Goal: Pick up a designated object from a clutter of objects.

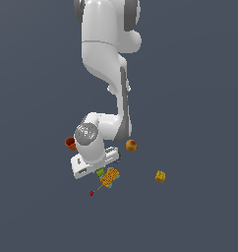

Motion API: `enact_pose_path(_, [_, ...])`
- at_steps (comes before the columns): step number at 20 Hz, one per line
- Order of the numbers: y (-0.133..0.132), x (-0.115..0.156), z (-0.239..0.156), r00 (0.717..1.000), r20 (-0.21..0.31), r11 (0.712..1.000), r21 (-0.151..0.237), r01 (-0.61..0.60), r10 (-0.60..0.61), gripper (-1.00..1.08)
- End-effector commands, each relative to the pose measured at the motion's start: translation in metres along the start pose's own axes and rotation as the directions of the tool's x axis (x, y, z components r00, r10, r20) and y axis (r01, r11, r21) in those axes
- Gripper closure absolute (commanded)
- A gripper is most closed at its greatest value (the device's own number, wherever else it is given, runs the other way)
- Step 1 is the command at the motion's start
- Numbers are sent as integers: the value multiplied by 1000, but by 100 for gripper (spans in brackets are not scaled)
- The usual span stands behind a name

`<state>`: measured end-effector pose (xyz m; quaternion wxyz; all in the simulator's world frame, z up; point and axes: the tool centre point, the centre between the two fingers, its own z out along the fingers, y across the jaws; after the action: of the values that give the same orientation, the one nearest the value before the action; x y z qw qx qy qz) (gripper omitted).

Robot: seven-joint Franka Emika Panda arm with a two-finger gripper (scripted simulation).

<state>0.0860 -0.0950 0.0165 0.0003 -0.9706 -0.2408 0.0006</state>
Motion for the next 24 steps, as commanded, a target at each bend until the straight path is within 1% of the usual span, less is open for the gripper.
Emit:
enact_pose_path(1, [2, -1, -7, 1000, -1, 1000, -1, 0, 0, 108])
enact_pose_path(5, [8, -3, -28, 1000, -1, 1000, -1, 0, 0, 108])
enact_pose_path(10, [19, -8, -69, 1000, -1, 1000, -1, 0, 0, 108])
enact_pose_path(24, [63, -24, -226, 1000, -1, 1000, -1, -1, 1, 108])
